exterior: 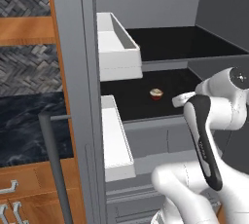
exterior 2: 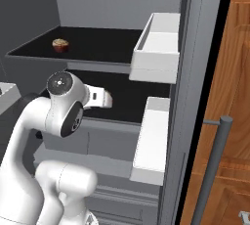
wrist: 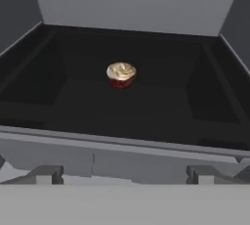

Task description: Take the cupcakes from the fridge and place them on the empty tray on the dining counter.

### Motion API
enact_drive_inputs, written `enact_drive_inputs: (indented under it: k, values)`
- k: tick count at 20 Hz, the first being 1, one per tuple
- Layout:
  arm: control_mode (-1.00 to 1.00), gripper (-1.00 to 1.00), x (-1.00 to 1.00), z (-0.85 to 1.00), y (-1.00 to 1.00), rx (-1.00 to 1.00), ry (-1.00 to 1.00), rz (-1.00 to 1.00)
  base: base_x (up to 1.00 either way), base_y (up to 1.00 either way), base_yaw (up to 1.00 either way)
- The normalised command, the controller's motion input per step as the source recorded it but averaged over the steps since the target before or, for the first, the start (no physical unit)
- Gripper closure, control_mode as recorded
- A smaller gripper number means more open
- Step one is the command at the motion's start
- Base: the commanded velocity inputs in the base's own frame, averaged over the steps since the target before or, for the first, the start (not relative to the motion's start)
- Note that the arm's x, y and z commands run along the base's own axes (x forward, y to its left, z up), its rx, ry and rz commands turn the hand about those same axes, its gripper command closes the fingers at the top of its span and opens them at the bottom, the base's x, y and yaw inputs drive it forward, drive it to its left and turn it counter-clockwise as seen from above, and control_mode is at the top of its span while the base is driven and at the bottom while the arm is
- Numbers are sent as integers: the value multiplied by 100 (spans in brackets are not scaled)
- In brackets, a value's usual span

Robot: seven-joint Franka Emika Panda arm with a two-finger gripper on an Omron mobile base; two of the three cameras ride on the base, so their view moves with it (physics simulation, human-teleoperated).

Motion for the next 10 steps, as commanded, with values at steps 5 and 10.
enact_drive_inputs:
  k: [5, 10]
  values:
    - [-100, -100, 35, 0, 0, 0, 2, -1, 0, 0, 0]
    - [-100, -100, 48, -1, 0, 2, 10, 0, 0, 0, 0]
